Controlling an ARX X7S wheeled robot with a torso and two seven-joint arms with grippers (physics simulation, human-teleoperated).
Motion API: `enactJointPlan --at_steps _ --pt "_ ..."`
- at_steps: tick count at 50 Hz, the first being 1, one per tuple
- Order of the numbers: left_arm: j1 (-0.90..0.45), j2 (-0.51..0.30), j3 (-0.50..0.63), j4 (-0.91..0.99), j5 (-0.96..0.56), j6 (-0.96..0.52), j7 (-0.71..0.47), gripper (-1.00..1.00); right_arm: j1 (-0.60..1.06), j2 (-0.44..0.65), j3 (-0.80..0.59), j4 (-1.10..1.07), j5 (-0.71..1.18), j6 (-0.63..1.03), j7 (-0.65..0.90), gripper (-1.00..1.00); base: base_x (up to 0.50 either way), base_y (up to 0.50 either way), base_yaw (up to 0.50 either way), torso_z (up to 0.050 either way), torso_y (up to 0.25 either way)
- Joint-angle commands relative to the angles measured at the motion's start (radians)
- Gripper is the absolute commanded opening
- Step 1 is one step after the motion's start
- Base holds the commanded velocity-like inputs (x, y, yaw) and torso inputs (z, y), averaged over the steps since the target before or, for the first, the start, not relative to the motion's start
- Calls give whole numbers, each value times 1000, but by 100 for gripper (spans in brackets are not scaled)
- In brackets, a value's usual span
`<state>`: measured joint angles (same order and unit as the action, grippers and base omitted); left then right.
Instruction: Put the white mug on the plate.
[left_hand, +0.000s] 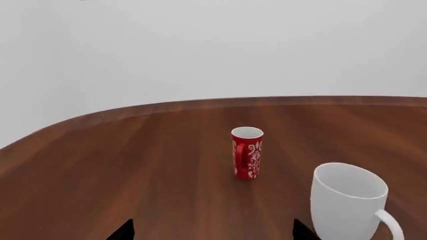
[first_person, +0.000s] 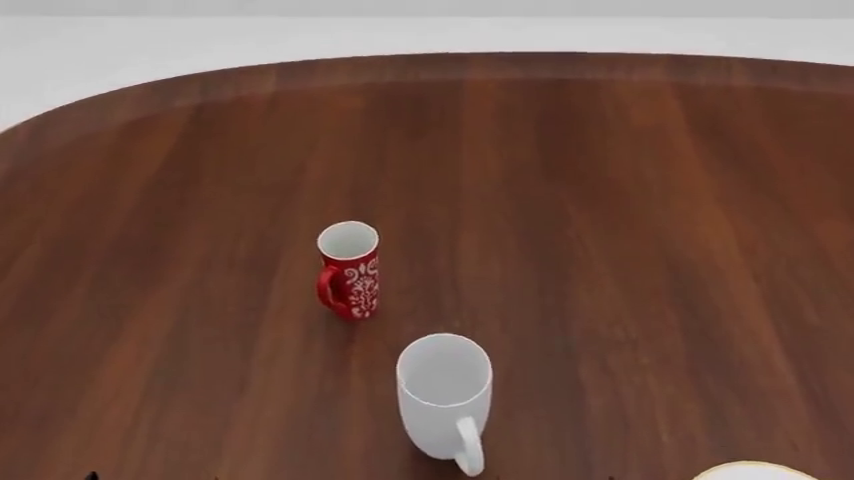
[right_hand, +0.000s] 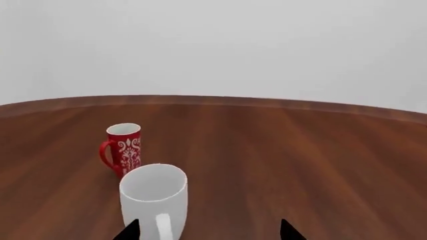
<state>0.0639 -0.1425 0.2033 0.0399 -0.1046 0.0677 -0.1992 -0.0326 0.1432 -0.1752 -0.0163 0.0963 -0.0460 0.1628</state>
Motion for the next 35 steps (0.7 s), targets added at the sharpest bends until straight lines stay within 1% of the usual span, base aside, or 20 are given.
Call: enactJointPlan --at_steps 1,14,17,25,26,32,35 --pt "4 -7 14 22 3 -13 -15 100 -7 9 8 1 0 -14 29 100 465 -129 0 0 0" --pt "15 -17 27 58 -2 -23 -25 100 -7 15 1 -7 7 -10 41 100 496 -32 0 0 0" --pt "19 -20 32 68 -4 -22 -25 100 -10 25 -25 -6 -45 -15 53 100 375 -129 0 0 0" --pt "28 -22 33 82 -10 -27 -39 100 -5 31 -40 -4 -53 5 57 100 289 0 0 0 2" --pt "28 -22 34 86 -10 -28 -40 100 -8 27 -35 -1 -32 2 51 100 0 0 0 0 0" --pt "26 -24 43 86 -12 -24 -40 100 -15 36 -45 -6 -50 -12 59 100 -5 0 0 0 0" --pt "29 -26 42 96 -19 -30 -43 100 -9 39 -55 -2 -70 27 70 100 206 0 0 0 0"
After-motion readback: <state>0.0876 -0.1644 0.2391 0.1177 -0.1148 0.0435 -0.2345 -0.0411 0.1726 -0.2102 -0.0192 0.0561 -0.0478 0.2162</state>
